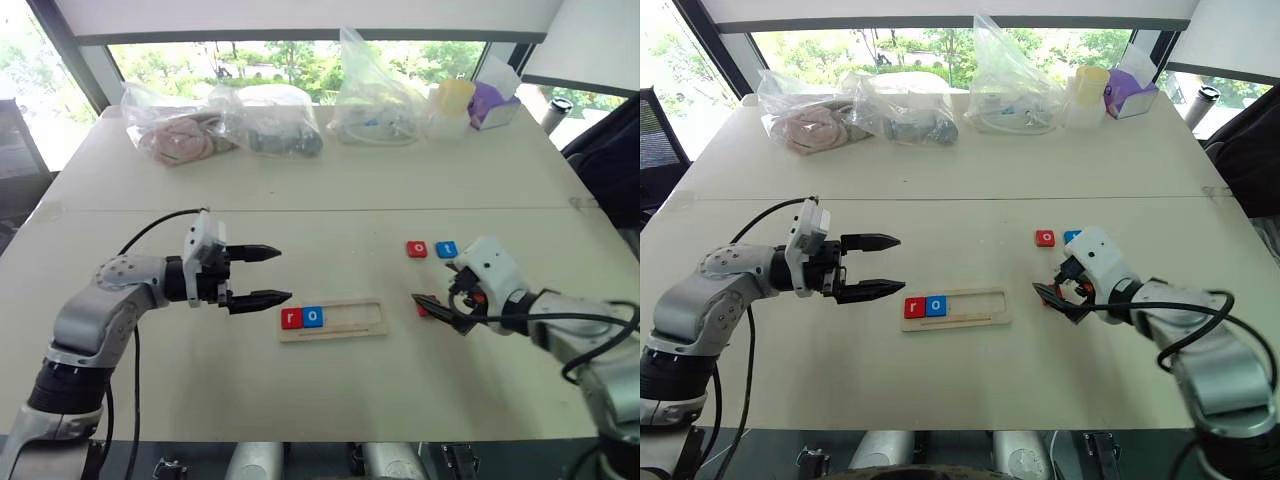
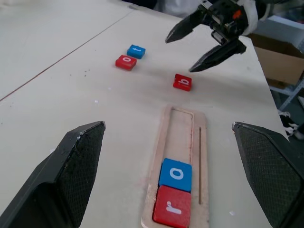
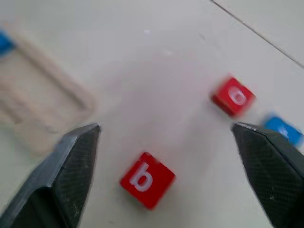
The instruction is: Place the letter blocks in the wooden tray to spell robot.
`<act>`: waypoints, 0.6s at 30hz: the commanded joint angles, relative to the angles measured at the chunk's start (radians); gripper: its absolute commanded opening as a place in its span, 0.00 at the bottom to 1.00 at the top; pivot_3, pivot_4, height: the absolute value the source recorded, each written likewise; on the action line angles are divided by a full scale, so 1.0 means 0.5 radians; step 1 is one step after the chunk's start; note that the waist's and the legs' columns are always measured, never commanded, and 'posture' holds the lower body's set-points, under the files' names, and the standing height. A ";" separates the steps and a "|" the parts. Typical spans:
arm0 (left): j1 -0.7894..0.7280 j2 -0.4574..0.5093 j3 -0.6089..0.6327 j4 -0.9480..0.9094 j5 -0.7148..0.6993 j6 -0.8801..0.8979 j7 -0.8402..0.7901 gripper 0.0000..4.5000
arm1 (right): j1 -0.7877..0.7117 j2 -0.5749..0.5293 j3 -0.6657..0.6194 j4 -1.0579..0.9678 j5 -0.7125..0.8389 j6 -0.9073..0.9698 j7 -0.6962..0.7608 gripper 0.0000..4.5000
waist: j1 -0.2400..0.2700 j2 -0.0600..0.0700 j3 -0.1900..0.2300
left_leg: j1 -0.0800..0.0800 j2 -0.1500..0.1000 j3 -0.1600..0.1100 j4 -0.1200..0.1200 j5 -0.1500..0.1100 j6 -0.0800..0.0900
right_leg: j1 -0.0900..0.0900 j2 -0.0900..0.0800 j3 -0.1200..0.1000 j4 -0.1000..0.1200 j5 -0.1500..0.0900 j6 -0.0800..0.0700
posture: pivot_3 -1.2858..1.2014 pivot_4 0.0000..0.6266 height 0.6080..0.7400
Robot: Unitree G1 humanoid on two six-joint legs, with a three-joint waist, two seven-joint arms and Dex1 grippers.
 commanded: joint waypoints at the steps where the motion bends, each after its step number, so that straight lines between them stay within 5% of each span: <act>1: -0.025 -0.007 0.015 -0.023 0.013 -0.044 0.007 1.00 | -0.003 -0.151 0.131 0.405 -0.077 -0.659 0.405 0.99 | 0.000 0.000 0.000 | 0.000 0.000 0.000 0.000 0.000 0.000 | 0.000 0.000 0.000 0.000 0.001 -0.002 | 0.52 0.24 1.00; 9: 0.031 0.025 0.067 -0.096 -0.007 -0.022 0.019 1.00 | -0.421 -0.211 0.515 1.234 -0.304 -1.341 0.841 0.99 | 0.000 0.000 0.003 | 0.004 0.001 0.003 0.005 0.000 0.000 | 0.002 -0.001 0.003 0.004 0.006 -0.007 | 0.52 0.24 1.00; 15: 0.119 0.090 0.088 -0.169 -0.010 -0.057 -0.038 1.00 | -0.485 -0.170 0.570 1.410 -0.326 -1.462 0.918 0.99 | 0.009 -0.001 0.003 | 0.003 0.001 0.002 0.004 0.000 0.000 | 0.003 -0.004 0.002 0.003 0.006 -0.006 | 0.52 0.24 1.00; 18: 0.158 0.140 0.111 -0.206 -0.040 -0.063 -0.087 1.00 | -0.500 -0.168 0.579 1.454 -0.343 -1.502 0.916 0.82 | 0.009 -0.001 0.003 | 0.004 0.001 0.001 0.005 0.000 -0.001 | 0.004 -0.004 0.002 0.003 0.006 -0.007 | 0.52 0.24 1.00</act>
